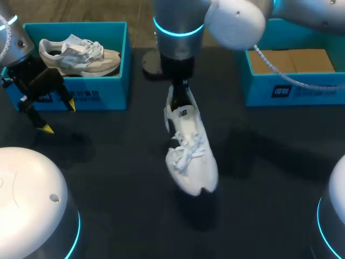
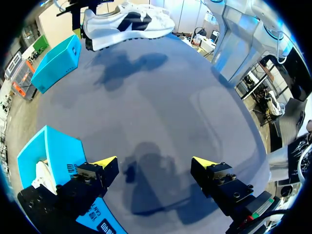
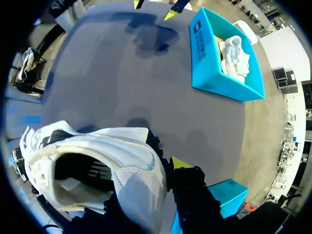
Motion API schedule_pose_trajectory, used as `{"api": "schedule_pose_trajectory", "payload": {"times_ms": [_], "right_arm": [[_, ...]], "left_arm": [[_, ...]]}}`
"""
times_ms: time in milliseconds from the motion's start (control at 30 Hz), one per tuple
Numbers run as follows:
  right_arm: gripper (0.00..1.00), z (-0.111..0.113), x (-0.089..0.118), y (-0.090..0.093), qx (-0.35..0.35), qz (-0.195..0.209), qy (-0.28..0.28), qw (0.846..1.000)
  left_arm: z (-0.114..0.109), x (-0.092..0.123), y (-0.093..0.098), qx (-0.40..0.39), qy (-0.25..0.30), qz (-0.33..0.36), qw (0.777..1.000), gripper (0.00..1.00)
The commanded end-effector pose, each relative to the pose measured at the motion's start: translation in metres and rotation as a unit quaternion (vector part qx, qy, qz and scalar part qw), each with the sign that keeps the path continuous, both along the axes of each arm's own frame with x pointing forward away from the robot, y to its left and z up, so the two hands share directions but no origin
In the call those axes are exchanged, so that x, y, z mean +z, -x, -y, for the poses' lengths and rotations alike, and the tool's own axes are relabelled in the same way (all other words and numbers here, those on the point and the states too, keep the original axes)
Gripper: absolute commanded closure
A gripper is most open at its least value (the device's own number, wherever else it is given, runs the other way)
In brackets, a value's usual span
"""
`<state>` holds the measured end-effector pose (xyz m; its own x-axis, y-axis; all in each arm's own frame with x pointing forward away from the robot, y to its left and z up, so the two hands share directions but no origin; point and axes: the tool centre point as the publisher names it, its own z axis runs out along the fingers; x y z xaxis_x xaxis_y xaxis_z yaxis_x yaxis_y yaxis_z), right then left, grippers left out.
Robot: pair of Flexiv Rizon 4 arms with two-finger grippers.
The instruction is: Take the shoe out of the shoebox, open the shoe tongue, remove and reinsert the insole, then place the shoe into the shoebox
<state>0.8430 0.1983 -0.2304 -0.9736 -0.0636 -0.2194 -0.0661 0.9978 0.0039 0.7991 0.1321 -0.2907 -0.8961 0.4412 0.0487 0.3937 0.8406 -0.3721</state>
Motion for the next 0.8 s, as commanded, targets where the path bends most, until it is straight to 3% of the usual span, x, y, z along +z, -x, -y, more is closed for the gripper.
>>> {"api": "schedule_pose_trajectory", "payload": {"times_ms": [33,267,500,800], "right_arm": [[1.00,0.007,0.003,0.003,0.002,0.002,-0.008,1.000],[1.00,0.007,0.003,0.003,0.002,0.002,-0.008,1.000],[1.00,0.008,0.004,0.015,-0.038,0.005,0.006,0.999],[1.00,0.047,0.045,-0.013,-0.017,0.030,0.053,0.998]], "left_arm": [[0.000,0.000,0.000,0.000,-0.002,0.001,1.000,0.00],[0.000,0.000,0.000,0.000,-0.002,0.001,1.000,0.00],[0.000,0.000,0.000,0.000,-0.002,0.001,1.000,0.00],[0.000,0.000,0.000,0.000,-0.002,0.001,1.000,0.00]]}}
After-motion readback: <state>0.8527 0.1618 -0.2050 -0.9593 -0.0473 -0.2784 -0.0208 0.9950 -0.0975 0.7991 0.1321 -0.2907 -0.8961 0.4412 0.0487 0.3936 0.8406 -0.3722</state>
